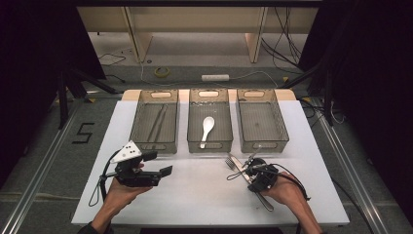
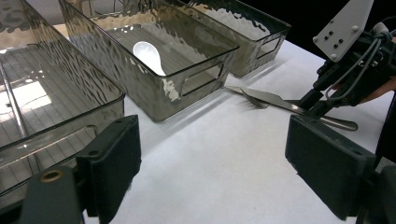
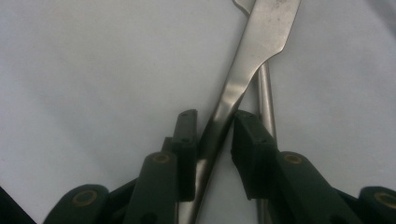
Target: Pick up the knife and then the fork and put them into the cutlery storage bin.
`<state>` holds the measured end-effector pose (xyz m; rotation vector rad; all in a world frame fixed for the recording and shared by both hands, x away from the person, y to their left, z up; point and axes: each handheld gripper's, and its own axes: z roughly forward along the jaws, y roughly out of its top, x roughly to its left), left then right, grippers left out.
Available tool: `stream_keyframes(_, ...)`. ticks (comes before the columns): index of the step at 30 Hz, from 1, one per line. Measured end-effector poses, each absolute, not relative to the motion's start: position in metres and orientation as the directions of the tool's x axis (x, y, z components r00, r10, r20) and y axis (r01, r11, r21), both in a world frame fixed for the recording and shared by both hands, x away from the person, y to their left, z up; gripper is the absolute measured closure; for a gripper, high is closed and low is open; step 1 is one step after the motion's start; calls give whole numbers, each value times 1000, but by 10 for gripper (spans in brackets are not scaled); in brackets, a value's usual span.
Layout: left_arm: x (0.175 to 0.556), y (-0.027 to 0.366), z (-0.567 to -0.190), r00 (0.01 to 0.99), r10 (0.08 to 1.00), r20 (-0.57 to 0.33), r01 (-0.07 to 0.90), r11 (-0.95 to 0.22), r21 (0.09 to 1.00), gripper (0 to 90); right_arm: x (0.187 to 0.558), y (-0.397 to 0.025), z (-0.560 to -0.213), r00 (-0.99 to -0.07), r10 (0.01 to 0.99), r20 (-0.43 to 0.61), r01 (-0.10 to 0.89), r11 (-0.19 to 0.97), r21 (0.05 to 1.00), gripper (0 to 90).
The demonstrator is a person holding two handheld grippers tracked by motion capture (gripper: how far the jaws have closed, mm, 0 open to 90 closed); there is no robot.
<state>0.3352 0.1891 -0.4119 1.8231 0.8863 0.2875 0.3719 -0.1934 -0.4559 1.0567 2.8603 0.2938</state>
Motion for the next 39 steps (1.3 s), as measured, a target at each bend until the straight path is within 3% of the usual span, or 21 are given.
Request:
stream_keyframes(16, 334, 188, -412, 704, 684, -192, 433, -199, 879, 182, 379, -198, -455, -731, 682, 27, 672, 713, 197, 805)
stream_keyframes(39, 333, 187, -412, 709, 682, -178, 424, -211, 881, 183, 374, -216, -445, -748, 659, 74, 651, 708, 274, 820)
